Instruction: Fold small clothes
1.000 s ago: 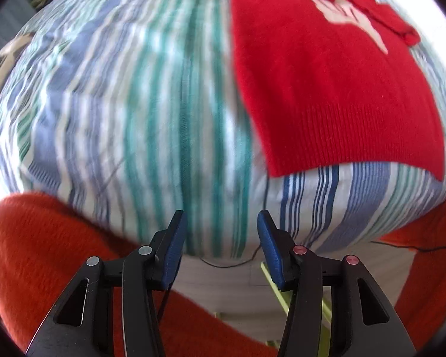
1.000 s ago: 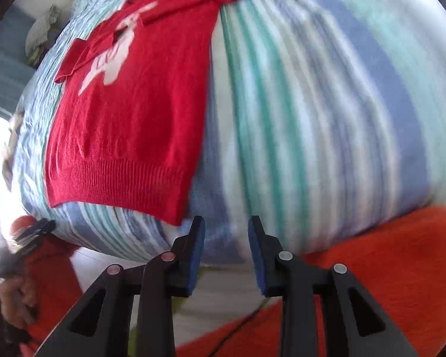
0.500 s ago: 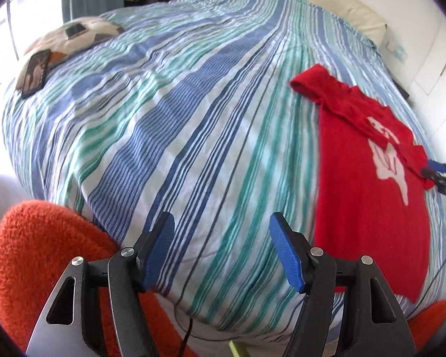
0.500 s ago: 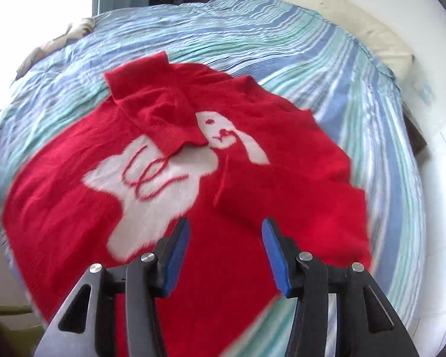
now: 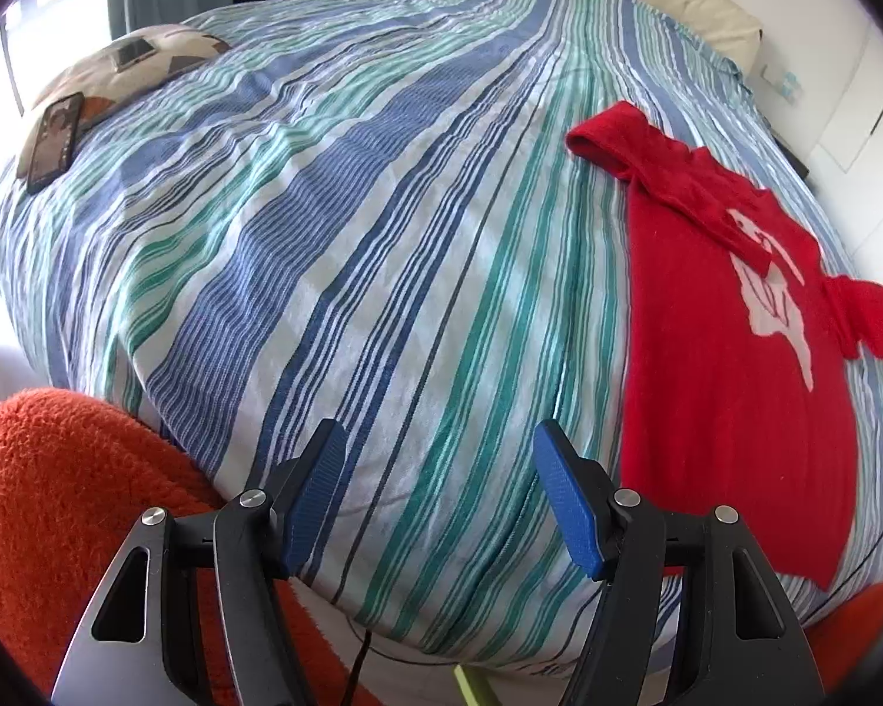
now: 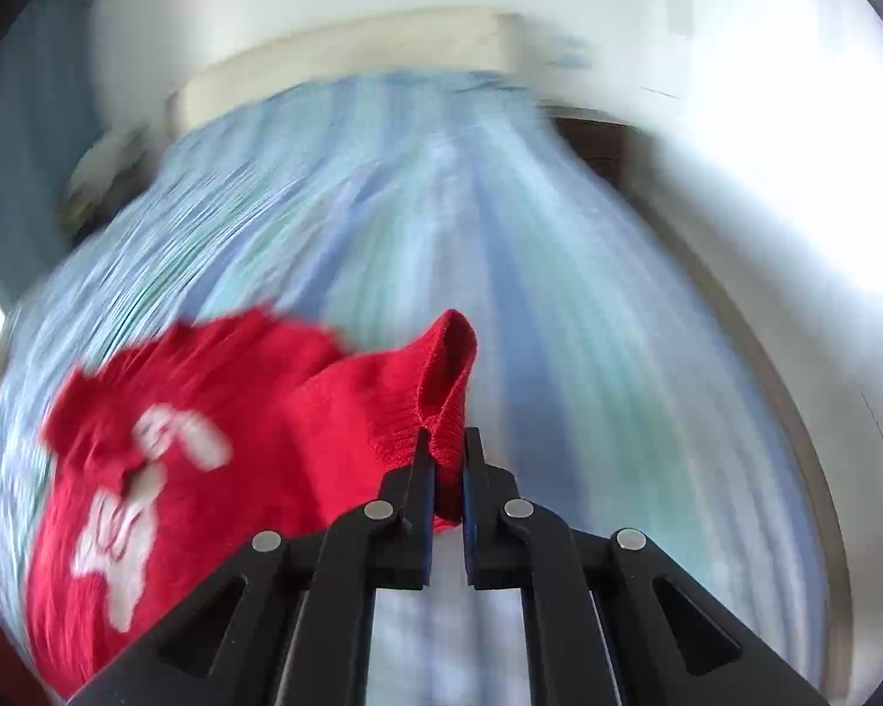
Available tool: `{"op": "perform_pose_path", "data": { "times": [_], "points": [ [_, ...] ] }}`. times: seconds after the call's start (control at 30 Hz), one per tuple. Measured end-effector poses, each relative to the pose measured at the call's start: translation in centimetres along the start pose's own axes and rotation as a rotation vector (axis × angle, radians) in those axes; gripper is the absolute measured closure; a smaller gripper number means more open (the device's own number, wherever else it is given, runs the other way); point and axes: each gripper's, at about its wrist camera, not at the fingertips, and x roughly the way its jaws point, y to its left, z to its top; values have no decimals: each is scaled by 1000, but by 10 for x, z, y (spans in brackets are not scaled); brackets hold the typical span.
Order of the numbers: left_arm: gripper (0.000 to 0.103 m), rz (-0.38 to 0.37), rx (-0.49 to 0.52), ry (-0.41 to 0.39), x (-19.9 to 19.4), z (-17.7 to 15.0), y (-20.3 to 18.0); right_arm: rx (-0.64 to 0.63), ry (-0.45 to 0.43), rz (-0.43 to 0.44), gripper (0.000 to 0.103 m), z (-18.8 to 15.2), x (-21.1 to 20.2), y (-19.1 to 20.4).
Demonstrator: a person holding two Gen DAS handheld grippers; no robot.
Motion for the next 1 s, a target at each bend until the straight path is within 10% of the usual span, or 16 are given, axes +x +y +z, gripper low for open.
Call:
{"op": "perform_pose_path", "data": {
  "times": [0.23, 0.63, 1.0],
  "points": [
    [34, 15, 29, 25, 7, -5, -9, 343, 63, -101, 96, -61, -16, -143],
    [34, 36, 17, 55, 13, -7, -4, 639, 117, -152, 97, -141, -14, -185],
    [34, 41, 27, 71, 15, -8, -3, 678, 124, -117, 96, -148, -10, -192]
  ]
}}
